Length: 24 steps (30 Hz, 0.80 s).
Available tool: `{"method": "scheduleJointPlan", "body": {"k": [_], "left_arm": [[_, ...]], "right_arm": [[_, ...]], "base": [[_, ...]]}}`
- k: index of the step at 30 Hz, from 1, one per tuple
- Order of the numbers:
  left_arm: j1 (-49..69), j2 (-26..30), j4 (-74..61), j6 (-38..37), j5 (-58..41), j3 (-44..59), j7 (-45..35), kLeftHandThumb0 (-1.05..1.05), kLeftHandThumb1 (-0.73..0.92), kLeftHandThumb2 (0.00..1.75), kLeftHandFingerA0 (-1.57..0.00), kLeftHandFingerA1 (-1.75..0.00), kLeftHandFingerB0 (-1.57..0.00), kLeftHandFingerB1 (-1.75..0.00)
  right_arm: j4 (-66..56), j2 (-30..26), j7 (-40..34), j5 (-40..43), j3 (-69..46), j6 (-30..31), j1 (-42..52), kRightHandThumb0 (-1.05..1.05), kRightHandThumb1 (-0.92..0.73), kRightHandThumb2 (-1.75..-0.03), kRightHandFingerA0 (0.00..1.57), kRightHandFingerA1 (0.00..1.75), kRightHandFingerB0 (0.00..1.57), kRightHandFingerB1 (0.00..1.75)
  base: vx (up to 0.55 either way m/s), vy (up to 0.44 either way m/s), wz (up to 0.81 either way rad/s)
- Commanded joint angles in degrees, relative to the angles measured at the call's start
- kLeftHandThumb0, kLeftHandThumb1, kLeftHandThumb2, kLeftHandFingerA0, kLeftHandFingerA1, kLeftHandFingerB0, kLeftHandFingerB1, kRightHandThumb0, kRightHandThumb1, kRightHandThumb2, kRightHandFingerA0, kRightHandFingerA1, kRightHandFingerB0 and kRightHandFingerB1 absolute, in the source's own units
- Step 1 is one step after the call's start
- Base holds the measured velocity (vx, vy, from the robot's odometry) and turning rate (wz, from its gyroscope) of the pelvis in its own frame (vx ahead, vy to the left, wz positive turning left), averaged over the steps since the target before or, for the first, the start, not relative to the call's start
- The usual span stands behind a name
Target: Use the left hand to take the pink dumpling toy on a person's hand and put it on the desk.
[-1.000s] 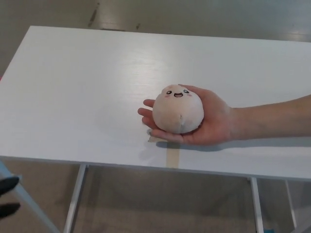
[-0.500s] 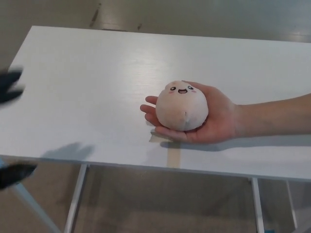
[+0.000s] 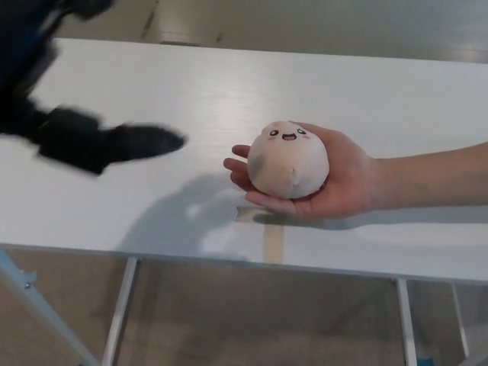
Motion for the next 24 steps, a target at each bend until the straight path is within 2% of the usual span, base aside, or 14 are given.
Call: {"method": "scheduleJointPlan", "body": {"k": [1,4,5,10,11,13,18,19,24], "left_arm": [[-16.2,-4.02,12.72,8.94,18.42,-16.37,-1.86,-0.6,0.47,0.55,-0.27,-0.32,-0.25,-0.29],[-19.6,-6.17,17.92,9.01,23.72,-21.98,-1.01,-0.63,0.47,0.55,-0.25,-0.31,-0.23,-0.29],[-20.66,-7.21,20.17,8.99,26.21,-24.41,-0.38,-0.3,0.2,0.83,-0.09,-0.52,-0.09,-0.5],[-22.19,-8.39,24.64,8.12,29.09,-27.72,0.73,-0.3,0.2,0.83,-0.07,-0.51,-0.07,-0.5],[-23.08,-9.11,27.6,7.37,30.14,-29.04,1.11,-0.67,0.41,0.71,-0.18,-0.39,-0.15,-0.36],[-24.71,-10.22,32.16,7.01,31.01,-30.73,1.35,-0.66,0.41,0.71,-0.17,-0.39,-0.13,-0.36],[-26.87,-11.84,37.78,8.34,33.51,-33.85,1.66,-0.66,0.41,0.71,-0.16,-0.38,-0.12,-0.35],[-27.29,-12.15,39.0,8.95,34.69,-35.0,1.69,-0.62,0.46,0.55,-0.21,-0.31,-0.16,-0.28],[-28.27,-12.4,41.58,9.68,37.13,-37.56,1.25,-0.63,0.47,0.55,-0.2,-0.3,-0.16,-0.28]], "right_arm": [[0.54,-0.62,-0.48,0.29,0.43,-0.2,1.13,-0.21,-0.63,-0.58,0.6,0.45,0.6,0.46],[0.56,-0.56,-0.59,-0.04,0.89,-0.05,0.9,-0.22,-0.64,-0.59,0.6,0.45,0.57,0.45],[0.53,-0.5,-0.57,0.17,0.76,0.02,0.84,-0.22,-0.64,-0.59,0.59,0.45,0.56,0.44],[0.5,-0.41,-0.18,0.59,0.51,0.12,0.62,-0.23,-0.64,-0.59,0.59,0.45,0.55,0.44],[0.48,-0.4,-0.05,0.58,0.55,0.14,0.42,-0.23,-0.64,-0.59,0.59,0.44,0.56,0.44],[0.38,-0.26,0.07,0.96,0.22,0.03,0.17,-0.22,-0.64,-0.58,0.6,0.45,0.61,0.47],[0.29,-0.28,0.52,1.31,-0.1,-0.35,-0.02,-0.22,-0.64,-0.59,0.58,0.44,0.57,0.45],[0.28,-0.36,0.56,1.21,-0.02,-0.51,0.06,-0.22,-0.64,-0.59,0.58,0.44,0.56,0.44],[0.14,-0.3,0.46,0.91,0.32,-0.66,0.23,-0.22,-0.65,-0.59,0.58,0.44,0.52,0.43]], "base": [[0.0,0.0,0.0],[0.0,0.0,0.0],[0.0,0.0,0.0],[0.0,0.0,0.0],[0.0,0.0,0.0],[0.0,0.0,0.0],[0.0,0.0,0.0],[0.0,0.0,0.0],[0.0,0.0,0.0]]}}
